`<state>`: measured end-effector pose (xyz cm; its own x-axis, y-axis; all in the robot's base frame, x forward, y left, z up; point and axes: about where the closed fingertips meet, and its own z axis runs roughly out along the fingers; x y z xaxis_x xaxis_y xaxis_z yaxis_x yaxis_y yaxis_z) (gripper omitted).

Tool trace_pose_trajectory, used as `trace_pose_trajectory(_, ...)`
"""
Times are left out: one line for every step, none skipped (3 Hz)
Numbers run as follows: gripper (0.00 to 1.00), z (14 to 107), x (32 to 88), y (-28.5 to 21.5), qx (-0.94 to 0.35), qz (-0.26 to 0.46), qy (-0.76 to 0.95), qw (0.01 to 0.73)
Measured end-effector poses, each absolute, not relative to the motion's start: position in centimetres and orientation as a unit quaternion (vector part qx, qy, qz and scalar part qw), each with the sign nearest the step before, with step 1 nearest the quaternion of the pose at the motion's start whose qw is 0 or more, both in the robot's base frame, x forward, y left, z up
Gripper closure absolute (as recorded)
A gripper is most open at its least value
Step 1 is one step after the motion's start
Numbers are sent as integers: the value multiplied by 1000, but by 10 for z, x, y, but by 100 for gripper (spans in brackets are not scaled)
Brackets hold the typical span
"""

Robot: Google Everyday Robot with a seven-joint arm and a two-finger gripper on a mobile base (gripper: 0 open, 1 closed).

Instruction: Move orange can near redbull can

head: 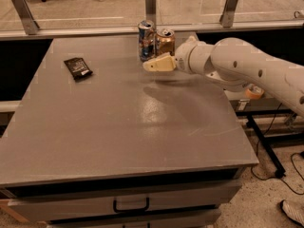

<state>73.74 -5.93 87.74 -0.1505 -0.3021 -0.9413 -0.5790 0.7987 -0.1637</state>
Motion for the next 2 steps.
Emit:
trace_pose_trajectory(0, 898, 711, -72, -281, 117, 746, 592)
trace_pose_trajectory(0, 941, 656, -95, -253, 89, 737, 621)
